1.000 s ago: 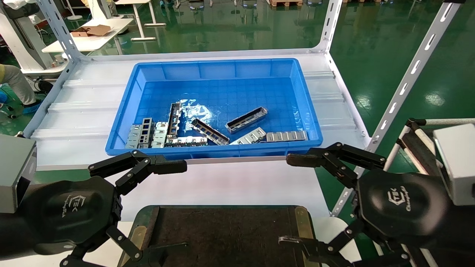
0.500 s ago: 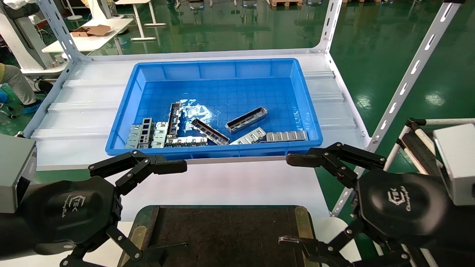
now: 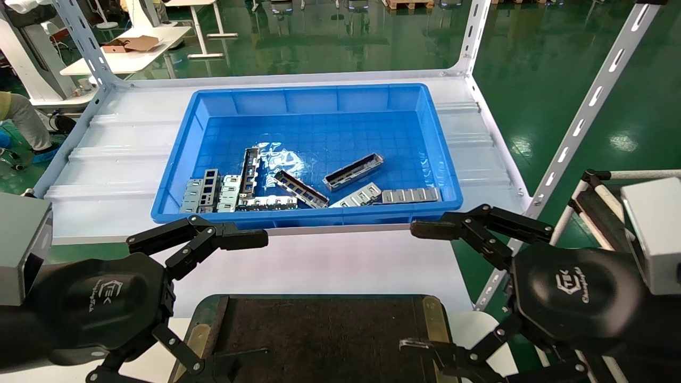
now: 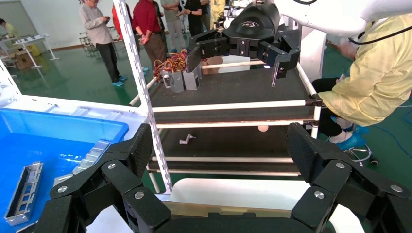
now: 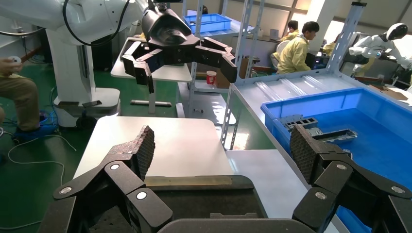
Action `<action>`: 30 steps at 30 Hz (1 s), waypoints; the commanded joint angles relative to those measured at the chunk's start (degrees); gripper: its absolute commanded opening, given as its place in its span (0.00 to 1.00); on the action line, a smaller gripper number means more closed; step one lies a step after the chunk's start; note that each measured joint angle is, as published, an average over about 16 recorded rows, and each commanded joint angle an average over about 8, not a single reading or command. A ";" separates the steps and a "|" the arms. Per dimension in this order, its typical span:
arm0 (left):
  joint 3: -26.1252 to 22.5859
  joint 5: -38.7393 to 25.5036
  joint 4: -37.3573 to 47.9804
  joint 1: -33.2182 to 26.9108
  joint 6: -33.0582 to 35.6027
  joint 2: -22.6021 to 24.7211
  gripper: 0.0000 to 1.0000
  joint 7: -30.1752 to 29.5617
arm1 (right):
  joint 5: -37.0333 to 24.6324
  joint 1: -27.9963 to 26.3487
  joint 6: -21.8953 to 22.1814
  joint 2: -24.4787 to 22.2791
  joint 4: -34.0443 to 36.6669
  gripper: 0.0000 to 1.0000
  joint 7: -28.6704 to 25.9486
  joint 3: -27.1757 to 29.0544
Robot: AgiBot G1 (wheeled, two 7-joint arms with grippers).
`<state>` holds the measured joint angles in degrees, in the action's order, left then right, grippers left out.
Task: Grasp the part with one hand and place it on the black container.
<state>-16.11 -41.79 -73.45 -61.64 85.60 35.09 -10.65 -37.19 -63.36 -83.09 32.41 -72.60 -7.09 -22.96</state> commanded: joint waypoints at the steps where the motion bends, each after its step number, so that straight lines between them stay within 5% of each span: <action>1: 0.00 0.00 0.00 0.00 0.00 0.00 1.00 0.00 | 0.00 0.00 0.00 0.00 0.00 1.00 0.00 0.00; 30: -0.02 -2.03 -0.42 -0.39 -3.65 1.11 1.00 0.72 | 0.00 -0.01 -0.01 0.00 0.02 1.00 0.01 -0.01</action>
<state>-16.29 -44.04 -73.70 -62.19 81.82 36.43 -10.05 -37.19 -63.37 -83.09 32.41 -72.58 -7.08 -22.97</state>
